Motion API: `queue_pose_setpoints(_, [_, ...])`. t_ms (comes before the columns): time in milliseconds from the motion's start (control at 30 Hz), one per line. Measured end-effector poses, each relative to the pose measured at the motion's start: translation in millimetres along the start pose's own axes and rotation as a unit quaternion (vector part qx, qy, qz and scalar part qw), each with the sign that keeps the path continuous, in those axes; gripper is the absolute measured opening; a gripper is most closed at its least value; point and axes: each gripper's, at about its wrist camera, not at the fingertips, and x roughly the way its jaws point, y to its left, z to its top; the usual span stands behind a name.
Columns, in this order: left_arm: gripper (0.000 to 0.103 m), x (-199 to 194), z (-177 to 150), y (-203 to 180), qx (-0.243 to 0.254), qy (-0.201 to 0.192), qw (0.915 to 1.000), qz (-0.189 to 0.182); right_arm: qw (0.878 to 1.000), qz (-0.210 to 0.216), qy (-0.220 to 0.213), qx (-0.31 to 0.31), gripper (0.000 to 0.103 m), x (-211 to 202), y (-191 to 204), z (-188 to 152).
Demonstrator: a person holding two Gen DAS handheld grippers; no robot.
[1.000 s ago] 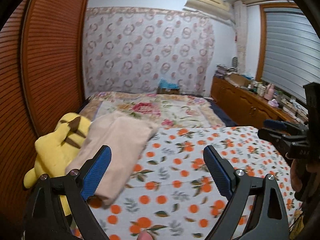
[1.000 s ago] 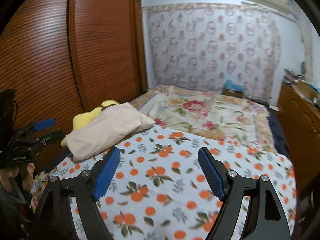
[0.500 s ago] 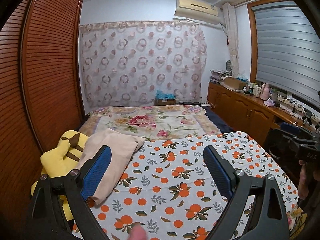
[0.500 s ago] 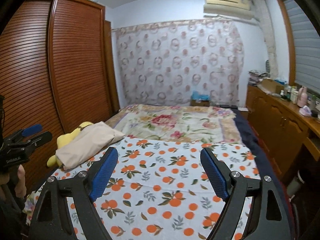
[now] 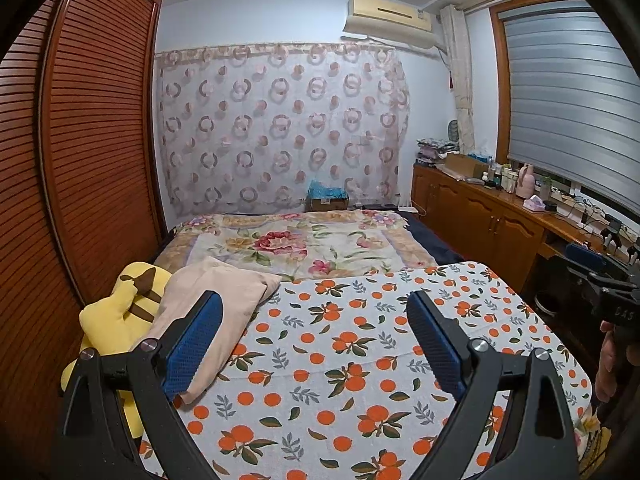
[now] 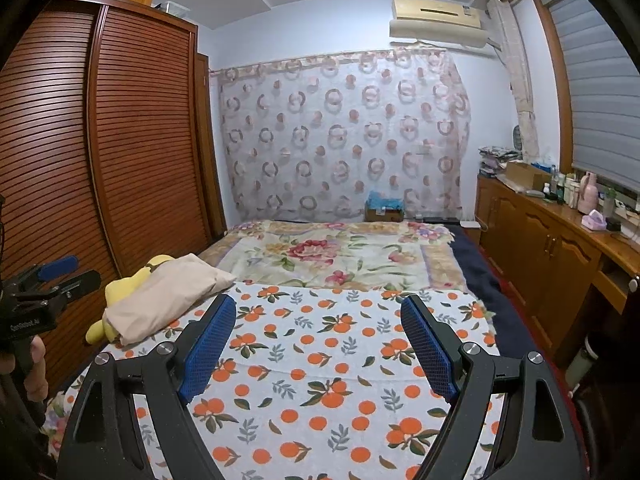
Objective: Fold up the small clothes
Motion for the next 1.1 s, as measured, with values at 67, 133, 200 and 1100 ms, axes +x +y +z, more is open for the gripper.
queue_pose_setpoints(67, [0.094, -1.1, 0.6, -0.5, 0.002, -0.001, 1.0000, 0.001, 1.000, -0.001, 0.000, 0.000, 0.086, -1.4, -1.2, -0.6])
queue_pose_setpoints(133, [0.094, -1.8, 0.4, 0.3, 0.002, -0.001, 1.0000, 0.000, 1.000, -0.001, -0.001, 0.001, 0.086, -2.7, -1.8, -0.2])
queue_pose_setpoints(200, [0.094, -1.9, 0.4, 0.2, 0.001, -0.001, 1.0000, 0.001, 1.000, -0.001, -0.002, 0.002, 0.086, -4.1, -2.4, -0.4])
queue_pose_setpoints(1100, [0.094, -3.9, -0.9, -0.4, 0.002, -0.003, 1.0000, 0.002, 1.000, 0.002, -0.005, -0.007, 0.086, -8.0, -13.1, -3.3])
